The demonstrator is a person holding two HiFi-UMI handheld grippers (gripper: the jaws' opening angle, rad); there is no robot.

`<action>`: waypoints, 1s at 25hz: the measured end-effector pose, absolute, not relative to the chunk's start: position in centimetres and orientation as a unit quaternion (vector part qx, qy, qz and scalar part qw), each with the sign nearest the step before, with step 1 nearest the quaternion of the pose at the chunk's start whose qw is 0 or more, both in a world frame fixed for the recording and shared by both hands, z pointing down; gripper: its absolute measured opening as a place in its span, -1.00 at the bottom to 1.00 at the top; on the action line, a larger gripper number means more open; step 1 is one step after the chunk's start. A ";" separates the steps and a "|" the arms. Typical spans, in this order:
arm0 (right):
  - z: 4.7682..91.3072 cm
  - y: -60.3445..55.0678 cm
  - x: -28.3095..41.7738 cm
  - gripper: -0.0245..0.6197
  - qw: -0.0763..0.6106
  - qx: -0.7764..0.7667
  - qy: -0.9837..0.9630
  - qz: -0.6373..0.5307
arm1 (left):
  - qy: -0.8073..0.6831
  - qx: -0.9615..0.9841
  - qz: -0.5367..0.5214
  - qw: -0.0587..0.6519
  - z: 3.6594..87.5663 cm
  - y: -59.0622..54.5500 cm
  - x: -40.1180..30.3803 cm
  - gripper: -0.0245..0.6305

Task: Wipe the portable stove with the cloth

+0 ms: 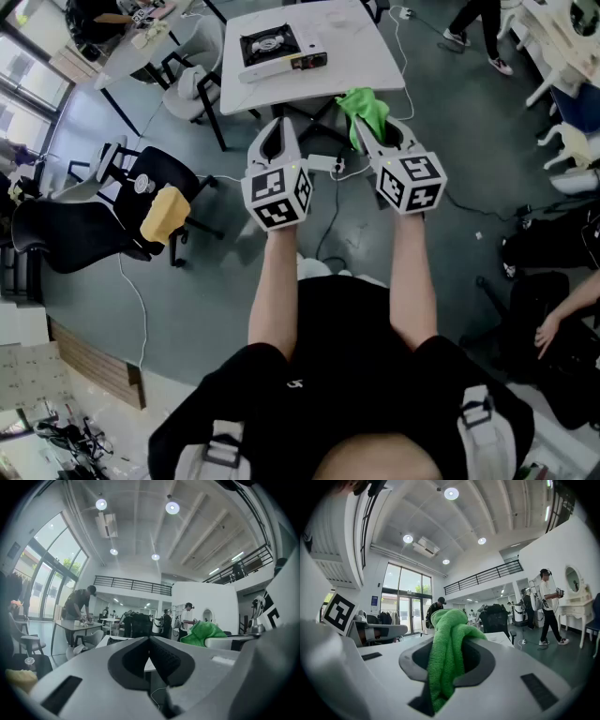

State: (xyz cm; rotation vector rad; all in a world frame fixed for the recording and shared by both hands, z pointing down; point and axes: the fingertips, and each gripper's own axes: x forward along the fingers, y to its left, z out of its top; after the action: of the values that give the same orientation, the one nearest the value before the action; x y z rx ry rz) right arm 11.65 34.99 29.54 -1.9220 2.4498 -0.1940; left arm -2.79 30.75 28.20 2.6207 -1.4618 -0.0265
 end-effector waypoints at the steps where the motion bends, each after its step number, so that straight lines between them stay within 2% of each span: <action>1: 29.4 35.0 11.6 -0.71 0.011 -0.616 0.785 -0.062 | -0.485 0.871 -0.009 0.071 28.1 30.7 -2.8 -0.93; 10: 29.5 34.3 12.6 -0.71 0.033 -0.628 0.773 -0.079 | -0.482 0.873 -0.005 0.075 28.5 30.3 -2.8 -0.93; 19: 30.1 33.0 15.0 -0.71 0.021 -0.659 0.746 -0.090 | -0.494 0.865 -0.013 0.087 28.8 29.3 -3.8 -0.93; 25: 30.3 31.6 14.1 -0.70 0.001 -0.653 0.752 -0.090 | -0.510 0.854 -0.023 0.097 28.7 28.0 -5.4 -0.93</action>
State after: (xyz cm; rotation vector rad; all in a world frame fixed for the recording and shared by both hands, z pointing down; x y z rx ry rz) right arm 14.13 31.64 30.26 -2.0508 2.3604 -0.2823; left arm -5.36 27.99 28.68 2.5303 -1.5104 -0.0683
